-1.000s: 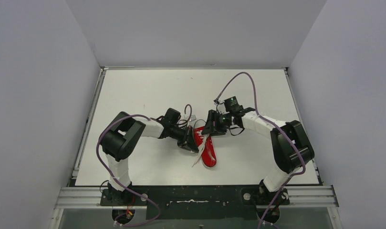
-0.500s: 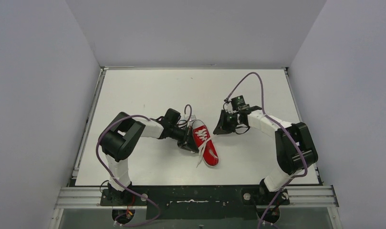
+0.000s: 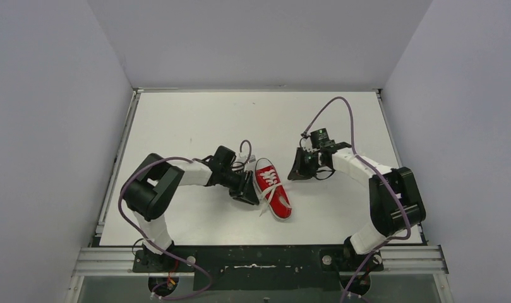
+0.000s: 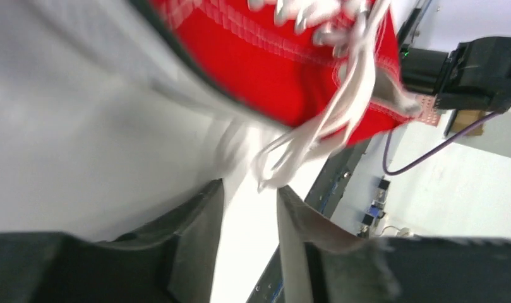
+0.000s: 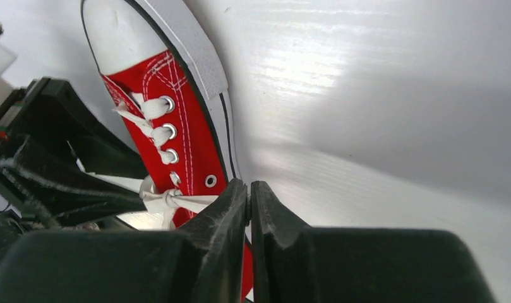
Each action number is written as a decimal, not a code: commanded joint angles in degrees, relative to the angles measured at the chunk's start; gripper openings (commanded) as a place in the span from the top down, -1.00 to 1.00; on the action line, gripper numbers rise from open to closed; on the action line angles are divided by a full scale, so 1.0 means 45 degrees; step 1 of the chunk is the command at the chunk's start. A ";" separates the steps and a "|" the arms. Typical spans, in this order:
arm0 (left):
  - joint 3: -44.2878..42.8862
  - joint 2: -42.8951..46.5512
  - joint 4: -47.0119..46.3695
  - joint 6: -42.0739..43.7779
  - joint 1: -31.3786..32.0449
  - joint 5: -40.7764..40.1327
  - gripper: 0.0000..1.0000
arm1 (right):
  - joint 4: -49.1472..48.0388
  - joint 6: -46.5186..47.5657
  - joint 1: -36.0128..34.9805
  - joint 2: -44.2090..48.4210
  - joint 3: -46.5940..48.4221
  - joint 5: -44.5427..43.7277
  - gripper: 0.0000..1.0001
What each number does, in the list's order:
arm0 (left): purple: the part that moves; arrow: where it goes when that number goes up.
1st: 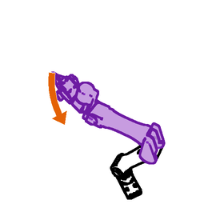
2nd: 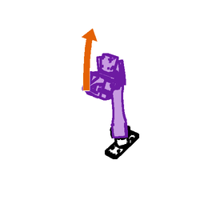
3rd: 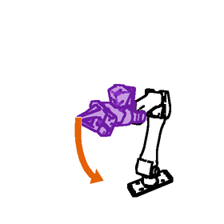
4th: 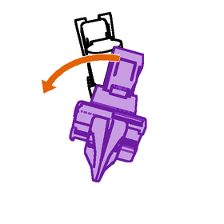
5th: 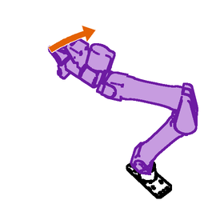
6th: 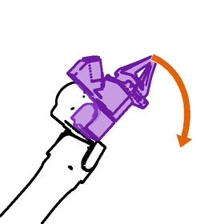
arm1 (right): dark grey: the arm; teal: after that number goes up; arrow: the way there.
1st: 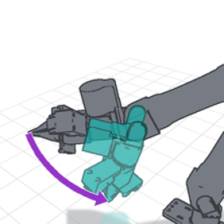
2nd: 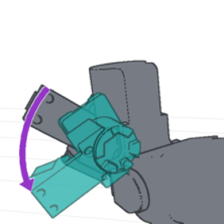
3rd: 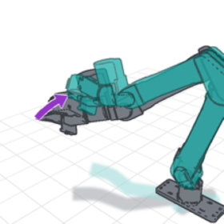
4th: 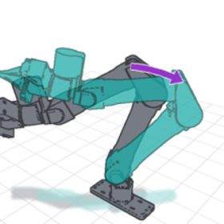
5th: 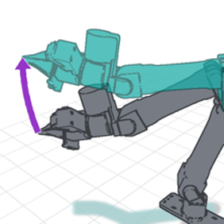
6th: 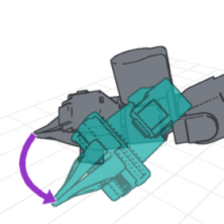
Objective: Tie the shoes
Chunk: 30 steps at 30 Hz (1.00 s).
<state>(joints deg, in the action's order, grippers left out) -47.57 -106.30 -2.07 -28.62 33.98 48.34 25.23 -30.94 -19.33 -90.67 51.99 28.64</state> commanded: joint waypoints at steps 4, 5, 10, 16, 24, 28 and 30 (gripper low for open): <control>-0.0261 0.4450 0.4906 0.1882 -0.0336 -0.2926 0.10 | 0.2341 0.1500 0.0496 0.1938 0.1875 -0.0986 -0.20; -0.0253 0.5159 0.5236 0.1977 -0.0386 -0.3129 -0.15 | 0.2952 0.1789 0.0474 0.2326 0.2145 -0.1362 -0.30; -0.1009 0.9206 0.8332 0.2410 -0.0760 -0.5575 -0.36 | 0.6272 0.3379 0.0511 0.4489 0.4088 -0.3729 -0.77; -0.4895 1.2596 1.2233 0.2057 -0.0911 -1.1057 -0.94 | 0.9270 0.4210 0.0509 0.6353 0.7618 -0.7071 -1.00; -1.1316 1.1997 1.7090 0.3008 -0.0929 -1.3821 -0.95 | 1.0856 0.3841 0.0494 0.7181 1.1316 -0.8672 -1.00; -1.2367 1.2427 1.7709 0.3454 -0.0929 -1.4349 -0.95 | 1.1097 0.3672 0.0507 0.7741 1.1795 -0.9111 -1.00; -1.2340 1.2850 1.7498 0.3396 -0.0929 -1.4967 -0.95 | 1.1090 0.3522 0.0494 0.8056 1.1730 -0.9242 -1.00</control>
<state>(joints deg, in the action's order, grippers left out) -102.02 -49.54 70.67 -15.25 29.98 -12.12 72.53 -14.15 -17.23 -56.14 104.16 -8.84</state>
